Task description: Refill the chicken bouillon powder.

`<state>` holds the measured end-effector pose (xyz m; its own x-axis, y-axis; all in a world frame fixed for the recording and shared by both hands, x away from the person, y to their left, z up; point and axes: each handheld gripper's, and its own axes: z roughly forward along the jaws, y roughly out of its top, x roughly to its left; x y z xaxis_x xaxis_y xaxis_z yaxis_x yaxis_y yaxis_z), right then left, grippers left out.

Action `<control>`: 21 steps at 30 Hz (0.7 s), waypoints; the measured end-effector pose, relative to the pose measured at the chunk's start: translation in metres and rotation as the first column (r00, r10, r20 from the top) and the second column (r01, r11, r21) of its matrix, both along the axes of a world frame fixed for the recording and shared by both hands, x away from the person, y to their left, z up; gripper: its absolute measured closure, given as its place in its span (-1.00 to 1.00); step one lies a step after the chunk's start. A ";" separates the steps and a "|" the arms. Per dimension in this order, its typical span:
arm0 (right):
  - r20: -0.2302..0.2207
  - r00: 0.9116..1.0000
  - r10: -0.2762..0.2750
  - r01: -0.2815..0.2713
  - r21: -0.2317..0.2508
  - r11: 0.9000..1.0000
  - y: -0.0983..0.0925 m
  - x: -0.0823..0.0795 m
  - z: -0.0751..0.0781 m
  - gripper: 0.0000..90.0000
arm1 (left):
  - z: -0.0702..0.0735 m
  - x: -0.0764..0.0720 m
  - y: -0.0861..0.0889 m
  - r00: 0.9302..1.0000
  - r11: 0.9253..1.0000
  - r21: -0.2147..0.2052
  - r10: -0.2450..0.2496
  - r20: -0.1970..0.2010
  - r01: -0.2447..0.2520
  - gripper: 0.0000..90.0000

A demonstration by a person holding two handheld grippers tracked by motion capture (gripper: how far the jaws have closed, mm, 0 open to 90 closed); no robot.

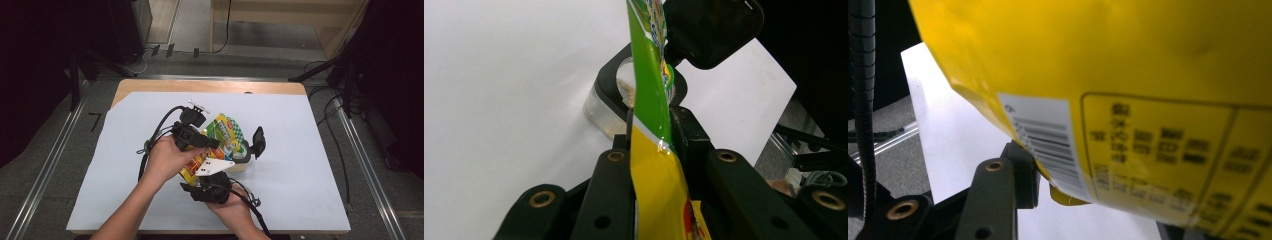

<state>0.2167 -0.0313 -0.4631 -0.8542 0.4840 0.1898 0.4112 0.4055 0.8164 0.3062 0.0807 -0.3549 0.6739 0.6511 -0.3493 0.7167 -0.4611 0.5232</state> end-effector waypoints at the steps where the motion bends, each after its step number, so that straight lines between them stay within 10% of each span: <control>1: -0.001 1.000 0.000 0.000 0.003 1.000 -0.001 0.001 0.000 0.32 | 0.000 0.000 0.000 1.000 1.000 -0.002 -0.002 0.001 0.002 0.76; 9: -0.056 0.998 0.021 -0.017 0.080 0.997 -0.005 0.006 0.003 0.36 | 0.001 0.014 0.000 0.996 1.000 -0.030 -0.010 -0.091 0.008 0.56; 17: -0.058 0.998 0.024 -0.017 0.122 0.992 -0.012 0.009 0.008 0.37 | 0.010 0.013 0.001 0.998 0.999 -0.040 -0.023 -0.064 0.021 0.56; 21: -0.049 0.998 0.038 -0.033 0.101 0.994 -0.007 0.007 0.009 0.34 | 0.011 0.013 -0.001 0.998 1.000 0.028 0.001 -0.066 0.001 0.75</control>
<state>0.2241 -0.0387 -0.4536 -0.8585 0.4297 0.2798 0.4402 0.3377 0.8320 0.3189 0.0792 -0.3442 0.6500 0.6609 -0.3751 0.7493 -0.4750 0.4615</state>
